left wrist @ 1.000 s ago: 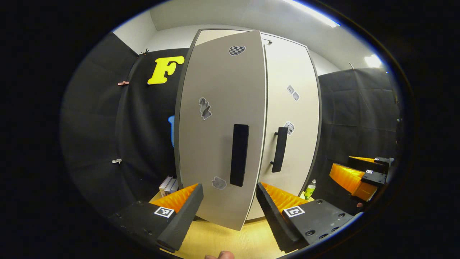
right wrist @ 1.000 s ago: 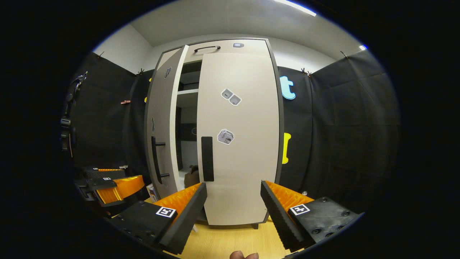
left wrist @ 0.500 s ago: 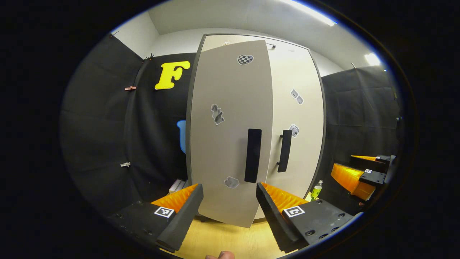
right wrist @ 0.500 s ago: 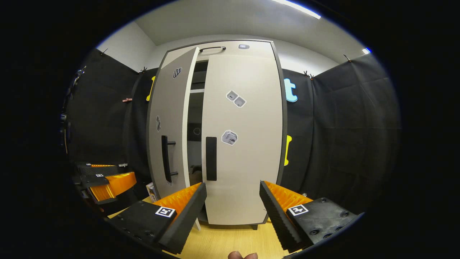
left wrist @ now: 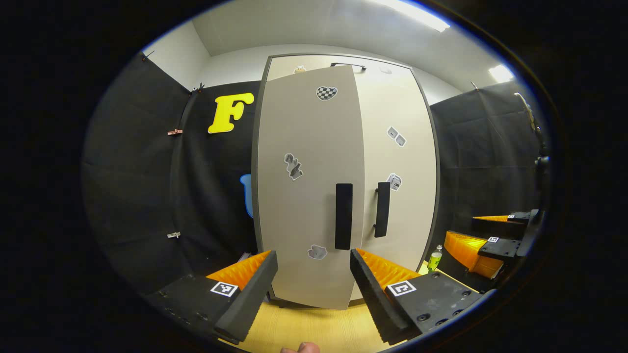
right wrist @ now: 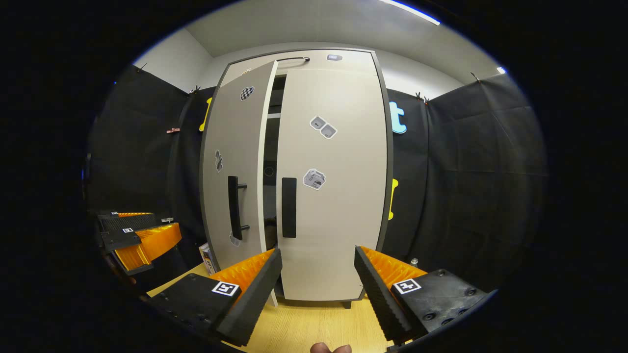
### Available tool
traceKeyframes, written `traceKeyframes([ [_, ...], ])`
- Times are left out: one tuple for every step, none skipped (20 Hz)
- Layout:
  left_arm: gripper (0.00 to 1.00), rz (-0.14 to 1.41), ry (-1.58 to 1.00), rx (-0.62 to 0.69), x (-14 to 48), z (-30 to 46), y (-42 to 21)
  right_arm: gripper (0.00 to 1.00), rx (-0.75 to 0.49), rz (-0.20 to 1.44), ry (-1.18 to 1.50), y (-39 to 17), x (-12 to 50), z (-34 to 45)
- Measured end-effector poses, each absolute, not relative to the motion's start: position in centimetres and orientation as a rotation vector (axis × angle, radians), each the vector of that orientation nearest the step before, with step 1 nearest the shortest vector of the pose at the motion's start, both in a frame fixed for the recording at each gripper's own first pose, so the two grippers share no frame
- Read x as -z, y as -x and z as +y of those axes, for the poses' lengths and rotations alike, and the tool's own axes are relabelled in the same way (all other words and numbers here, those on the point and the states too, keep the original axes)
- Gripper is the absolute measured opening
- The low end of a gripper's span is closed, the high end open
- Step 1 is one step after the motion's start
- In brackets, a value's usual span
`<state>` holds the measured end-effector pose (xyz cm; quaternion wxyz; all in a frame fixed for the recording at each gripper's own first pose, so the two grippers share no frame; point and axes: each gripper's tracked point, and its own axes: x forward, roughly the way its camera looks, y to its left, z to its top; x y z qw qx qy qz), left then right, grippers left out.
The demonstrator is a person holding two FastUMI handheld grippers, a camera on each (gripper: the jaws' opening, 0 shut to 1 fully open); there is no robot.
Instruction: Grab one shoe with the right hand and put it into the shoe cabinet, grab the other shoe with the left hand and put it into the shoe cabinet; then close the right door with the right hand and the left door with the left hand.
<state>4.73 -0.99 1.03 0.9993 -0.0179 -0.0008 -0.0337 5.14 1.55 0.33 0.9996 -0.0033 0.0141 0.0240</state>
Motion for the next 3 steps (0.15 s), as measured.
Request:
traceKeyframes([
  [0.95, -0.002, 0.034, 0.068, -1.01, -1.09, -4.73, 0.98, -0.045, 0.026, 0.008, -5.13, -0.40, 1.45],
  [0.95, -0.001, 0.031, 0.068, -1.01, -1.20, -4.69, 0.98, -0.044, 0.026, 0.008, -5.13, -0.38, 1.42],
  [0.95, -0.001, 0.027, 0.066, -1.01, -1.19, -4.73, 0.98, -0.044, 0.026, 0.007, -5.08, -0.40, 1.38],
])
